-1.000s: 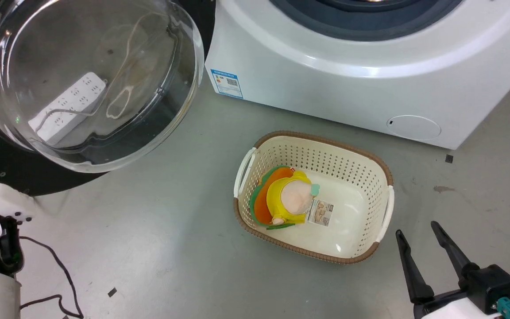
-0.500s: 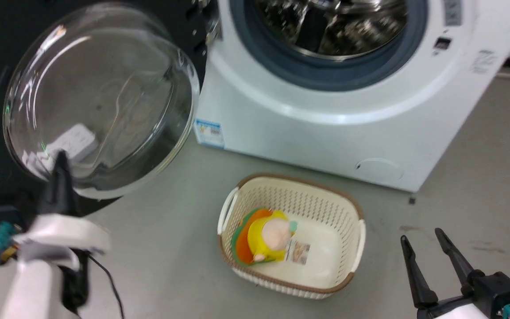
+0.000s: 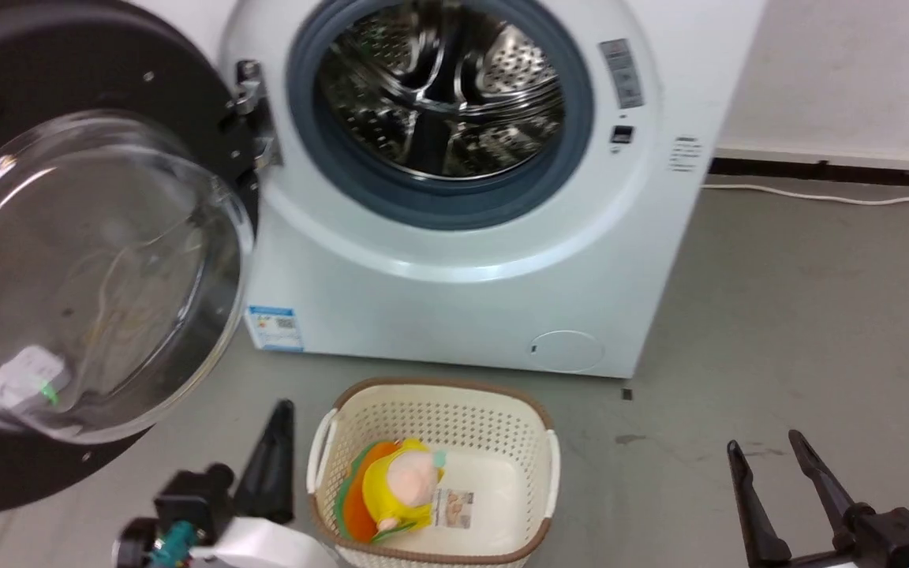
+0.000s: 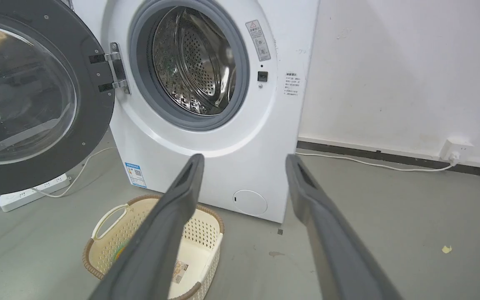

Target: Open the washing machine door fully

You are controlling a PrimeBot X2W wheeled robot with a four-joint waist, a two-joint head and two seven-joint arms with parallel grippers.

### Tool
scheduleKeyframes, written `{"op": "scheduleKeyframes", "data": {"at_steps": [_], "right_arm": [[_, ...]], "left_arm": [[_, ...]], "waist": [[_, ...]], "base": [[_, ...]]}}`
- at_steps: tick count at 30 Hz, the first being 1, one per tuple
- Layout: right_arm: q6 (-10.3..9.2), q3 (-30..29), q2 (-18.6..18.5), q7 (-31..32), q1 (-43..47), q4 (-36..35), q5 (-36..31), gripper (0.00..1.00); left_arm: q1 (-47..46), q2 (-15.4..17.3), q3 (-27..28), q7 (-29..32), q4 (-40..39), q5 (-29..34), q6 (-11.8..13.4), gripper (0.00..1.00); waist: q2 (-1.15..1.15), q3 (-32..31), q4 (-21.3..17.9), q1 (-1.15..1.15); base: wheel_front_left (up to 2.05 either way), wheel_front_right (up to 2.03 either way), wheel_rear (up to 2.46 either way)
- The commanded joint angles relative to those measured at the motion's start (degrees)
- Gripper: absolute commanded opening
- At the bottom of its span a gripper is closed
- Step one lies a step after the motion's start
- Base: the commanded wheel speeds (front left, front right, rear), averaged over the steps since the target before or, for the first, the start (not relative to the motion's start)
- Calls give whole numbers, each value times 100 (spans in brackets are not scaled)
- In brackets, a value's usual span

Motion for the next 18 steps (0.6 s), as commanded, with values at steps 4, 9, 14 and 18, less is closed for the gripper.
{"op": "scheduleKeyframes", "data": {"at_steps": [4,9,14,18], "right_arm": [[5,-4,47,-55,135,24,60,100],[5,22,57,-95,180,87,101,100],[5,43,59,-126,167,137,189,100],[5,44,60,-145,178,169,229,100]], "left_arm": [[269,-120,-107,-73,46,64,135,2],[445,-154,-222,-126,317,197,234,100],[516,-179,-265,-170,496,220,246,100],[481,-194,-292,-196,521,254,244,100]], "waist": [[0,-106,-238,1],[0,-131,-299,1],[0,-151,-313,1],[0,-156,-293,1]], "base": [[0,0,0],[0,0,0],[0,0,0],[0,0,0]]}}
